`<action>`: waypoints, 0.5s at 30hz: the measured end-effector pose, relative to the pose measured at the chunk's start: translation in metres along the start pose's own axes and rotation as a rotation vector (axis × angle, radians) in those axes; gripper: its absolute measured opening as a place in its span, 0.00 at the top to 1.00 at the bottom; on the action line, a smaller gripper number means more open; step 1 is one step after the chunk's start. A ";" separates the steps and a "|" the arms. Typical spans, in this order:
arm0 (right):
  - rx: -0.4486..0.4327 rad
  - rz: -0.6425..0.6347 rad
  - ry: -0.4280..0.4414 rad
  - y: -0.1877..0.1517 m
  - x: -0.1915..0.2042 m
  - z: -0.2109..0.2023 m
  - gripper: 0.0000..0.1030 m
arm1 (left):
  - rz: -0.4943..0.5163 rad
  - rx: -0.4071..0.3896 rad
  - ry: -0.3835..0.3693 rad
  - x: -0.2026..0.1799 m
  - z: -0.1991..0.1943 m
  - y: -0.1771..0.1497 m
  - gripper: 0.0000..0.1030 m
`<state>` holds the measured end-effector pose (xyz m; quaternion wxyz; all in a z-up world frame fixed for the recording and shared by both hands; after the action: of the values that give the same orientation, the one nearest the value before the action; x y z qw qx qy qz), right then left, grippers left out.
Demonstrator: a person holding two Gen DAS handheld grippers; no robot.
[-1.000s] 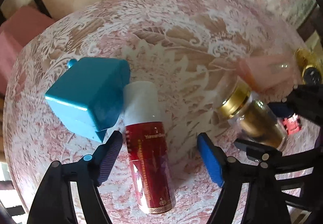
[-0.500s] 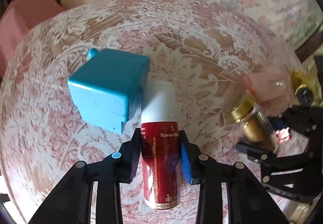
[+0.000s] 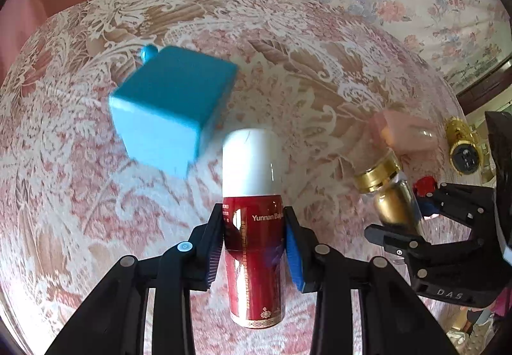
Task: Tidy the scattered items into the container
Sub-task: 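Lift the spray can and glass jar with both grippers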
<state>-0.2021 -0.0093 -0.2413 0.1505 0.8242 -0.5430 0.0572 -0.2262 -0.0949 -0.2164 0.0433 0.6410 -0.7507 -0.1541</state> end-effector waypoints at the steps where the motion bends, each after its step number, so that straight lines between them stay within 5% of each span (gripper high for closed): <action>1: 0.003 -0.002 -0.002 -0.003 0.002 0.000 0.53 | -0.001 0.002 -0.006 0.000 -0.002 -0.004 0.66; 7: 0.006 0.008 0.005 -0.021 0.009 0.000 0.53 | -0.022 0.014 -0.032 -0.006 -0.006 -0.020 0.66; 10: 0.003 0.002 0.004 -0.073 0.013 -0.011 0.53 | -0.012 0.022 -0.034 -0.013 -0.005 -0.025 0.66; 15: 0.011 -0.009 0.002 -0.088 0.011 -0.020 0.53 | 0.007 0.039 -0.038 -0.016 -0.016 -0.046 0.66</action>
<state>-0.1161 0.0197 -0.2365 0.1465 0.8273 -0.5390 0.0602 -0.1759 -0.0877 -0.2119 0.0174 0.6360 -0.7565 -0.1514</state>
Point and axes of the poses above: each gripper's, at about its wrist camera, not at the fingertips, and z roughly the way its jaws point, x to its left, y to its top, the point moved 2 cm from there along z, roughly the way its jaws point, and after that the axes turned 8 degrees about y, right-handed, at the moved point
